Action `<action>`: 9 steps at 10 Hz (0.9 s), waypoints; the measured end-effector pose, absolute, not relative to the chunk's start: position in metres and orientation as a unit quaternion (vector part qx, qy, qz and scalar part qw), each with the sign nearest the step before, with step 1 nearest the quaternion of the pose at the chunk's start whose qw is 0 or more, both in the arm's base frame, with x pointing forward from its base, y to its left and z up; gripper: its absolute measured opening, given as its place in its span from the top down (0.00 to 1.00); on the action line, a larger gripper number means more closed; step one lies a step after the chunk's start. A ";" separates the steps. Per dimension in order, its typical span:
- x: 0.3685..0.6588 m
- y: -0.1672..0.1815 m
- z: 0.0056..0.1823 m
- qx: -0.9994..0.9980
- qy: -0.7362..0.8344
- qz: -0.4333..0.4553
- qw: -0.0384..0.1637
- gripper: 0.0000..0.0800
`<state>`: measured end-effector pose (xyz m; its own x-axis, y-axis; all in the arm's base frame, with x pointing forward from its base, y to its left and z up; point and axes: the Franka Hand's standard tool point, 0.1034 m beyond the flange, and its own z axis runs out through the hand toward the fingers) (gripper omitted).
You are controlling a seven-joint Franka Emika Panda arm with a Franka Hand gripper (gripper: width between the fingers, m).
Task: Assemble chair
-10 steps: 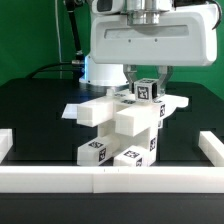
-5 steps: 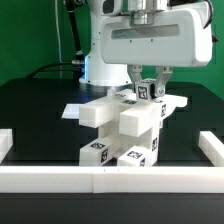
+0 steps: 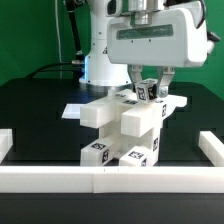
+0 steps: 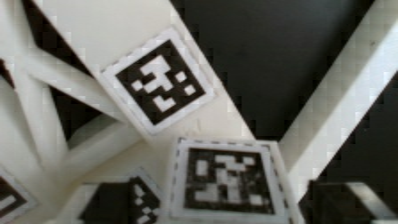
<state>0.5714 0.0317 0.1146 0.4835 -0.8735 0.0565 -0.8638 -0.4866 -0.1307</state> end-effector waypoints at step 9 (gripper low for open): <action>0.572 0.037 0.116 -0.976 0.207 -0.067 0.022 0.19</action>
Offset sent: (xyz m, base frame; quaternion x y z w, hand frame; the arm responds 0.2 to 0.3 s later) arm 0.0005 0.0063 0.0024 -0.0073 0.0016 -0.2354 0.9719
